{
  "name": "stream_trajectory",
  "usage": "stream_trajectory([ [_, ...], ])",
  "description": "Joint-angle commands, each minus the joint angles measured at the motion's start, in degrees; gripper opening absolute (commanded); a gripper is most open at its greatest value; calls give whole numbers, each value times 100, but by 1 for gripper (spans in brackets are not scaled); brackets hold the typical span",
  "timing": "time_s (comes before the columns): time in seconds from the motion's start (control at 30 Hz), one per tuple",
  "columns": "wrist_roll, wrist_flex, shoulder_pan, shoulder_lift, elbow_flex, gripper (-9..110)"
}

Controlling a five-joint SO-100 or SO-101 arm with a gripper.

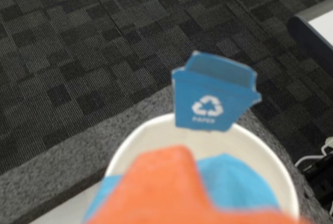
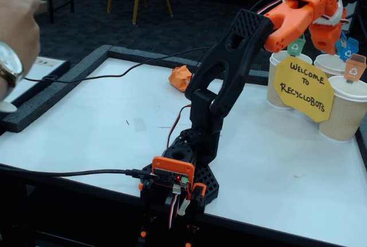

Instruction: Sort rubbish by color.

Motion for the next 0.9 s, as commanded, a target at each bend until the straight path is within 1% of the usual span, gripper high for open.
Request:
stream_trajectory([
  [0.0, -158, -220, 70, 132, -958, 1],
  [0.33, -167, -281, 105, 0, -967, 2],
  [0.67, -167, -211, 202, 0, -949, 24],
  [0.77, -167, -9, 220, 9, -984, 27],
  [0.87, -167, 220, 246, 9, -1055, 27],
])
